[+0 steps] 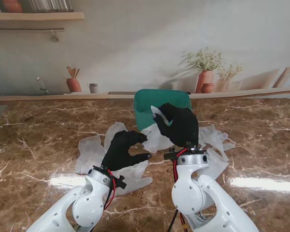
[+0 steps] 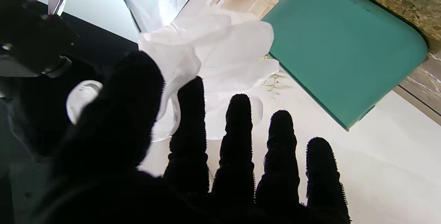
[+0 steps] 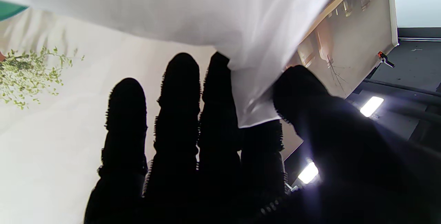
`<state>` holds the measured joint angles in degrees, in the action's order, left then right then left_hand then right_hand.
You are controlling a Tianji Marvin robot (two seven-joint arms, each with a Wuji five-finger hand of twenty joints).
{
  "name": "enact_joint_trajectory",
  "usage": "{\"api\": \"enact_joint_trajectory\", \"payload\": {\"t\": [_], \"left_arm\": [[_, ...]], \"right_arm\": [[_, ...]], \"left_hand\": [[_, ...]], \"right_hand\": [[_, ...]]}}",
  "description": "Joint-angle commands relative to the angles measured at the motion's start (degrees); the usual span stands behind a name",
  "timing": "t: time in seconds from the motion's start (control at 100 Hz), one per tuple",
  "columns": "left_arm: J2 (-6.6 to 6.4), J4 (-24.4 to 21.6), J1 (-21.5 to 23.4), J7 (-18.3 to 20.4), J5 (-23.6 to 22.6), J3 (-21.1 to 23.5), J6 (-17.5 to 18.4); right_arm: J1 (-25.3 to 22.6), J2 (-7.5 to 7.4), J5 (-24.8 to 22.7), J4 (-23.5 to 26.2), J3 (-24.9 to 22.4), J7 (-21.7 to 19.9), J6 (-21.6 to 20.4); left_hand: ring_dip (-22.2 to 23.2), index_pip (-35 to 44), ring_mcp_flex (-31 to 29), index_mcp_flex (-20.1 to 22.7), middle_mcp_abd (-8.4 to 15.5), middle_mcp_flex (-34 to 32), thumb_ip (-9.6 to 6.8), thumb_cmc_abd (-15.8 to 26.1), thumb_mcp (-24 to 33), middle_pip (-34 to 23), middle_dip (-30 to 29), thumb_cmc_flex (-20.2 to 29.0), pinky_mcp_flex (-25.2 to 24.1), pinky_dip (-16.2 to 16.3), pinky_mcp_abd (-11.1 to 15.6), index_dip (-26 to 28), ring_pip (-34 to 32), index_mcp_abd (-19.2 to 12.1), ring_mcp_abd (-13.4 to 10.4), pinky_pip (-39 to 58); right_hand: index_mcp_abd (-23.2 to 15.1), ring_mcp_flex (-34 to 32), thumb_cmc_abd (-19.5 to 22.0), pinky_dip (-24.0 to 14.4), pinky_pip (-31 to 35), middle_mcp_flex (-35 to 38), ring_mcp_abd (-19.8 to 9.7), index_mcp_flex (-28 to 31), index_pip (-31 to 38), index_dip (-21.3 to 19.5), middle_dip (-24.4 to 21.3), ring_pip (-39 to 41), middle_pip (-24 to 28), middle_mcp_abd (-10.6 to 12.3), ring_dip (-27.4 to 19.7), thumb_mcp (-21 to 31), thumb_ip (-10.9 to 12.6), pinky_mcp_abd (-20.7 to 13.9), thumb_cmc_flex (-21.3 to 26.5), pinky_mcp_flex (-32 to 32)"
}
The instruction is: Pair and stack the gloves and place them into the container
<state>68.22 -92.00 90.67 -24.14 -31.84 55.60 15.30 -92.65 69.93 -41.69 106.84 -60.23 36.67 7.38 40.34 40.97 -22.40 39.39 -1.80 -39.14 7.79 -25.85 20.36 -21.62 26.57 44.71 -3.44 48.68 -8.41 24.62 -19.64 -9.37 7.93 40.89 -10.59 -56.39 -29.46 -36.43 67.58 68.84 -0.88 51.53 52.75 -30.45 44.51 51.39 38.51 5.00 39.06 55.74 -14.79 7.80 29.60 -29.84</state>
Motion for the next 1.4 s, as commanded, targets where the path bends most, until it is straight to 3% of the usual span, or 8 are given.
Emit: {"api": "enact_joint_trajectory", "payload": {"t": [0.0, 0.39, 0.49, 0.56, 0.68, 0.91, 1.11, 1.39], "left_arm": [[0.91, 0.3, -0.2, -0.5, 1.0, -0.6, 0.0], [-0.19, -2.9, 0.8, 3.6, 1.5, 2.9, 0.2], [-1.12, -4.7, 1.1, 7.2, 1.0, 4.5, 0.0], [-1.78, -6.1, 1.2, 10.1, 1.1, 5.5, -0.5], [-2.65, -7.9, 1.0, 14.3, 1.5, 6.7, -1.6], [-3.61, -10.3, 0.2, 19.7, 2.6, 7.1, -3.7], [-3.79, -11.3, -0.3, 21.2, 3.2, 6.4, -5.5], [-4.71, -14.0, 0.7, 25.2, 3.0, 7.2, -6.5]], "right_arm": [[-1.1, 0.36, 0.8, 0.2, 0.2, -1.1, 0.3], [-6.5, 0.14, 4.3, -0.3, -3.8, -3.9, 3.3], [-8.9, -0.38, 5.2, 0.9, -5.5, -7.6, 6.4], [-10.5, -1.19, 4.5, 1.7, -7.0, -10.8, 7.5], [-13.4, -2.44, 2.1, 2.4, -9.8, -13.8, 5.1], [-18.7, -4.7, -3.9, 3.1, -14.6, -17.9, -8.6], [-17.1, -5.71, -10.9, 0.1, -9.6, -15.8, -9.3], [-10.0, -4.16, -12.1, -7.3, 0.1, -3.0, -5.4]], "left_hand": [[1.1, 4.6, -2.7, 2.8, 1.8, -2.2, -0.09, 4.6, -4.0, -1.6, 1.2, 5.6, -0.9, 1.2, 1.4, 0.2, -2.2, -3.6, 0.0, 1.9], [3.9, 11.5, -13.4, 4.6, 1.5, -18.3, 3.32, 8.9, 9.7, -5.0, 4.3, 3.6, 1.5, 1.8, -0.5, 28.3, -9.6, -1.8, 1.4, 10.7], [4.2, 11.2, -15.8, 4.9, 1.4, -20.5, 2.94, 8.5, 10.3, -5.0, 4.1, 3.0, 3.0, 2.2, -1.8, 29.9, -10.7, -2.1, 1.6, 12.4], [4.3, 11.1, -16.5, 5.2, 1.3, -21.1, 2.87, 8.1, 10.8, -5.2, 4.2, 2.9, 3.3, 2.2, -2.1, 30.2, -11.0, -2.1, 1.9, 12.7], [4.5, 10.6, -17.1, 5.6, 1.3, -21.6, 2.69, 7.6, 12.4, -5.6, 4.7, 1.8, 3.5, 2.1, -2.2, 30.9, -11.3, -2.2, 1.9, 13.5], [4.8, 10.4, -18.2, 6.4, 0.7, -22.8, 2.55, 6.6, 13.9, -6.1, 5.3, 1.3, 3.9, 2.0, -2.6, 31.1, -11.8, -1.5, 2.2, 14.1], [5.3, 11.2, -19.6, 7.4, -0.3, -24.4, 3.17, 5.2, 18.1, -6.7, 5.7, -0.6, 4.8, 2.0, -3.2, 29.6, -13.0, -0.1, 3.0, 15.7], [5.6, 11.9, -20.3, 7.8, -0.9, -25.1, 3.22, 4.6, 19.1, -7.3, 5.9, -0.9, 4.9, 1.8, -3.5, 28.8, -13.7, 0.9, 3.7, 16.0]], "right_hand": [[-0.3, -1.7, -0.4, -1.2, 2.0, 1.3, -0.2, 0.2, 1.1, 0.6, -0.6, 1.1, 0.8, -0.3, 1.1, 1.7, -1.0, 0.1, 1.5, 0.1], [0.0, -0.4, -0.5, -0.6, 1.2, 0.4, 0.6, -0.2, 0.2, 2.5, -1.5, -0.4, -0.3, -0.7, 0.3, 1.7, -0.4, 0.2, 0.8, 1.1], [2.7, 2.5, -1.5, 0.8, -1.2, -2.4, 1.5, -2.8, -2.1, 7.5, -3.9, -4.0, -3.8, -1.7, -1.1, 1.3, 0.5, -0.1, -1.7, 3.7], [8.3, 10.9, -0.7, 1.4, -7.5, -14.0, 1.7, -7.2, -27.8, -2.0, -6.8, -12.2, -9.4, -2.3, -3.4, 4.3, 8.3, -1.5, -9.1, 9.8], [12.8, 24.1, -3.0, 1.6, -16.2, -30.6, 1.5, -21.4, -38.6, -0.2, -11.6, -23.5, -16.5, -3.1, -8.4, -0.5, 8.8, -3.3, -10.2, 18.2], [15.9, 38.6, -3.7, -2.8, -31.1, -46.8, -0.6, -33.3, -45.7, 2.2, -18.6, -33.4, -24.7, -3.5, -12.6, -21.9, 9.4, -6.4, -10.1, 27.6], [20.5, 42.9, -6.2, -5.6, -34.3, -56.2, -0.9, -44.6, -47.8, -2.9, -17.6, -34.2, -25.6, -5.0, -12.5, -15.4, 9.8, -7.5, -19.8, 29.0], [17.9, 38.7, -6.5, -8.3, -30.4, -53.7, -0.7, -42.0, -43.0, -14.4, -13.2, -26.9, -16.0, -3.8, -10.0, -18.9, 10.0, -6.9, -12.7, 25.1]]}}
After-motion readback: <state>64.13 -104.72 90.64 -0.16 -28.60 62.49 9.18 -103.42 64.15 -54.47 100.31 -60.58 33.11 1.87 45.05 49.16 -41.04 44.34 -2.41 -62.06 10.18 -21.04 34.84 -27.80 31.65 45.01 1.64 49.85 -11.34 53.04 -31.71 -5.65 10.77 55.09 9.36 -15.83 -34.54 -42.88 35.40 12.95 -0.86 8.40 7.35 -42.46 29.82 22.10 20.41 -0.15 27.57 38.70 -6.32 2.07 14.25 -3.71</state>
